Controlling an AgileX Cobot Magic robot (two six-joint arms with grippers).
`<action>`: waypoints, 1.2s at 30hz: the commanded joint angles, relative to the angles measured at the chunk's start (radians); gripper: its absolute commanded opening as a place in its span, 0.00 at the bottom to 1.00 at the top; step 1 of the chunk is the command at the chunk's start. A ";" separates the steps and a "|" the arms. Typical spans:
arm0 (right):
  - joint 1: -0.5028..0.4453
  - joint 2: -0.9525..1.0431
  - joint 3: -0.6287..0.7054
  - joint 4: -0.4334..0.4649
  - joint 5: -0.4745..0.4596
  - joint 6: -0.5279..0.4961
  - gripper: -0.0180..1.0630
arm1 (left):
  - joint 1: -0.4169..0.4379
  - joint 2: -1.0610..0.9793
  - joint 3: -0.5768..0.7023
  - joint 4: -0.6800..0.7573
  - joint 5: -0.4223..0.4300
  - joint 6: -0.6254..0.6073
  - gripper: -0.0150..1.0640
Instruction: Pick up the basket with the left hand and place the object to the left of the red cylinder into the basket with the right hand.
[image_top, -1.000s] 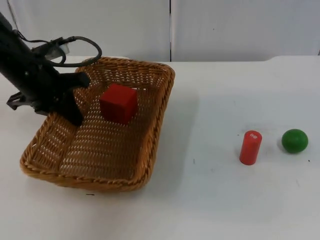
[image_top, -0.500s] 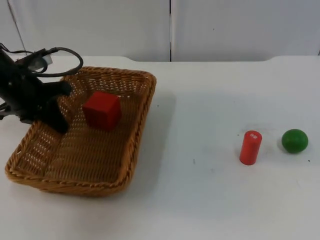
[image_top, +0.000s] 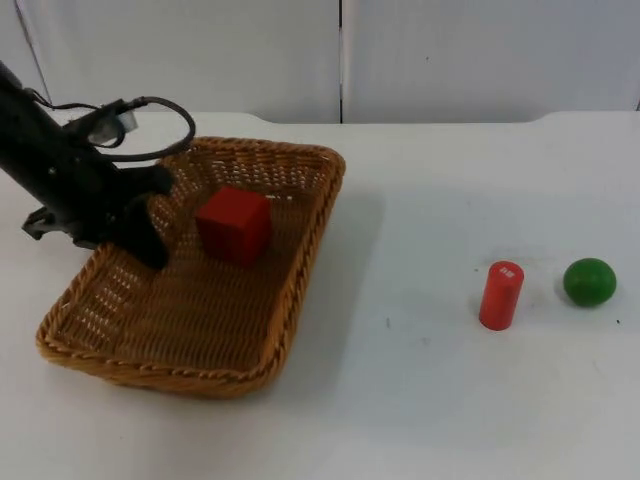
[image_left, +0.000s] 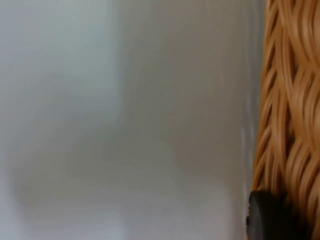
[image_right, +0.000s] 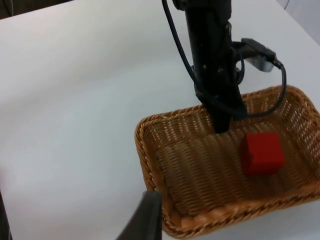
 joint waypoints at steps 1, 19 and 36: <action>-0.001 -0.007 0.000 -0.003 0.008 -0.005 0.82 | -0.013 0.003 -0.007 -0.023 -0.013 0.010 0.01; -0.001 -0.007 0.000 -0.003 0.026 -0.005 0.82 | 0.020 0.003 -0.013 -0.005 -0.043 -0.023 0.01; -0.001 -0.007 0.000 -0.008 0.035 -0.005 0.82 | 0.020 -0.005 -0.041 0.006 -0.027 -0.037 0.01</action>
